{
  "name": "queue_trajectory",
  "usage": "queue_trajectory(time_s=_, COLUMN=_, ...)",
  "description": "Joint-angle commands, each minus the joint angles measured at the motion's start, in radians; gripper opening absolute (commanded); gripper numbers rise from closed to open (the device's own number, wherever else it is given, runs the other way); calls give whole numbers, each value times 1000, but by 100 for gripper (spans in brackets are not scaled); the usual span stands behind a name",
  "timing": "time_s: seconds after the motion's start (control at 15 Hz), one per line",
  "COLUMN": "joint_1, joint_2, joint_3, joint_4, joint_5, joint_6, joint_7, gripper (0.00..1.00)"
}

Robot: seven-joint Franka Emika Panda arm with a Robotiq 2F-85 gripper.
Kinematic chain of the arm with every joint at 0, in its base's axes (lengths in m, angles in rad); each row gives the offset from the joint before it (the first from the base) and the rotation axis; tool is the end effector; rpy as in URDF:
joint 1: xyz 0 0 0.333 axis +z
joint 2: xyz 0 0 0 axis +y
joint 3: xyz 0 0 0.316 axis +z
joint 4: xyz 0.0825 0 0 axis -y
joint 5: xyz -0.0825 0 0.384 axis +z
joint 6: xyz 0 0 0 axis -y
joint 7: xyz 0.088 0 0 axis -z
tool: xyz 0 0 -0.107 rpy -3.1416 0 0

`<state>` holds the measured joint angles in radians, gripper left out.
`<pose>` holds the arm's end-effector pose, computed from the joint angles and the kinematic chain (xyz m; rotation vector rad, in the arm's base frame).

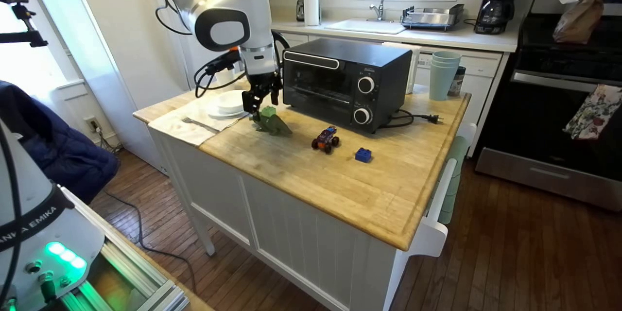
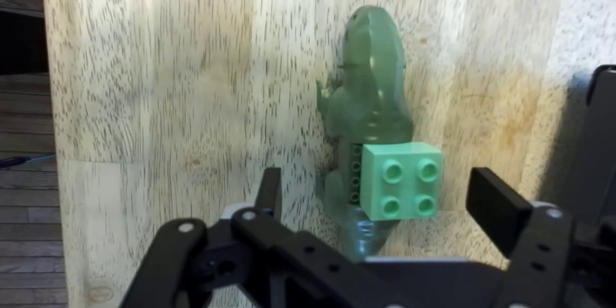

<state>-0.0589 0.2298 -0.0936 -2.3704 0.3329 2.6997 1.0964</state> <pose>0.5098 -0.0903 0.2374 -2.1354 2.0697 -0.0435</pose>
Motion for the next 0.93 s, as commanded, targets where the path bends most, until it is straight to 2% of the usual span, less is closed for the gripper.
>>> queue_trajectory(time_s=0.0, joint_1=17, joint_2=6, joint_3=-17, joint_4=21, joint_5=-26, joint_6=-21, joint_7=31, gripper=99)
queue_trajectory(time_s=0.2, joint_1=18, joint_2=5, joint_3=-17, joint_4=24, joint_5=-29, joint_6=-22, joint_7=30, gripper=100)
queue_trajectory(time_s=0.27, joint_1=17, joint_2=5, joint_3=-16, joint_4=25, joint_5=-28, joint_6=-22, joint_7=29, gripper=83)
queue_trajectory(time_s=0.33, joint_1=18, joint_2=5, joint_3=-16, joint_4=25, joint_5=-28, joint_6=-22, joint_7=28, gripper=73)
queue_trajectory(time_s=0.87, joint_1=18, joint_2=7, joint_3=-16, joint_4=24, joint_5=-31, joint_6=-21, joint_7=27, gripper=17)
